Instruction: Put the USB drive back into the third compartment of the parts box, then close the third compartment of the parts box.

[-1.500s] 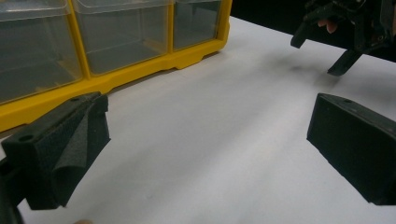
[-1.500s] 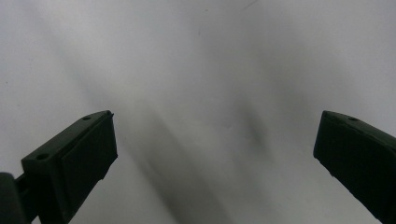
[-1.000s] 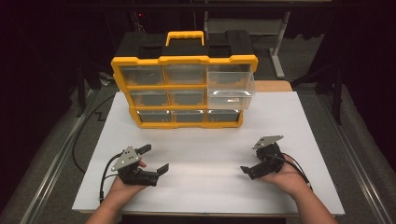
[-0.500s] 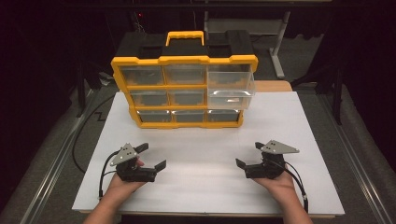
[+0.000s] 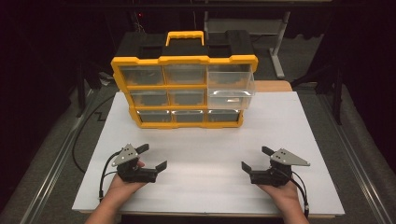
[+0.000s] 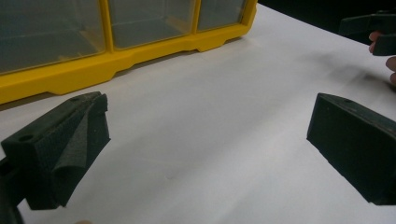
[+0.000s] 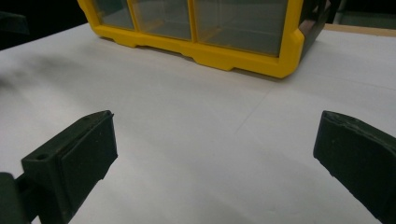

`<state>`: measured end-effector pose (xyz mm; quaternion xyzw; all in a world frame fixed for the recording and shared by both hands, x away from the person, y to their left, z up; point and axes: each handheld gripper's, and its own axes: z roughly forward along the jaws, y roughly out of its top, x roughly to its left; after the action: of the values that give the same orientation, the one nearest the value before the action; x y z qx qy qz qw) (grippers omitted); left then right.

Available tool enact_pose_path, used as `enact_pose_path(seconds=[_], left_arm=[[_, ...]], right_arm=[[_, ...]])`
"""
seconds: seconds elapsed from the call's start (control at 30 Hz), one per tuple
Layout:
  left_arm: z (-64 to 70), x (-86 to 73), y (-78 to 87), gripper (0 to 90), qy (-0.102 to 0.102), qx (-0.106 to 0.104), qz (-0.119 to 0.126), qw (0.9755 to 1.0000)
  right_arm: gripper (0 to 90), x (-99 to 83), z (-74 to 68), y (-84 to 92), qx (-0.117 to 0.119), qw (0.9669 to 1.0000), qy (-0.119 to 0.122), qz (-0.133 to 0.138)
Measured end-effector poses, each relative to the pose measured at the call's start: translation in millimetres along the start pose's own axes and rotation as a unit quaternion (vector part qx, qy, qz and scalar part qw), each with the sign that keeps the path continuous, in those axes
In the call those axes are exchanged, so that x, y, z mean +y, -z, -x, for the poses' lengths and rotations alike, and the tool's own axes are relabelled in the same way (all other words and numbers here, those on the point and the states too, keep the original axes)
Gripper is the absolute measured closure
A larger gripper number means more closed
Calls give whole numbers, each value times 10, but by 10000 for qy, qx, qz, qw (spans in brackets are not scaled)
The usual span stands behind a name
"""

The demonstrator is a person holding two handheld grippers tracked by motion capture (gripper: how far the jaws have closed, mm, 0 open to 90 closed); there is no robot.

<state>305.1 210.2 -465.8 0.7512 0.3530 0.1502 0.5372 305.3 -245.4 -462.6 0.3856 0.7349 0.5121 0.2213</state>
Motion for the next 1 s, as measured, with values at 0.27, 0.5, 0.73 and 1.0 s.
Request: enact_pose_path(seconds=[0.27, 0.5, 0.73, 1.0], left_arm=[[-5, 9, 6, 2, 9, 15, 41, 10000], [11, 3, 20, 2, -58, 18, 22, 10000], [60, 0, 17, 2, -119, -5, 31, 9999], [39, 3, 11, 2, -89, -9, 82, 9999]], right_arm=[[0, 9, -55, -7, -68, 9998, 156, -80], [36, 11, -69, 25, -110, 9998, 162, -43], [158, 8, -38, 99, -161, 9997, 141, 84], [241, 10, -44, 91, -148, 9997, 172, 24]])
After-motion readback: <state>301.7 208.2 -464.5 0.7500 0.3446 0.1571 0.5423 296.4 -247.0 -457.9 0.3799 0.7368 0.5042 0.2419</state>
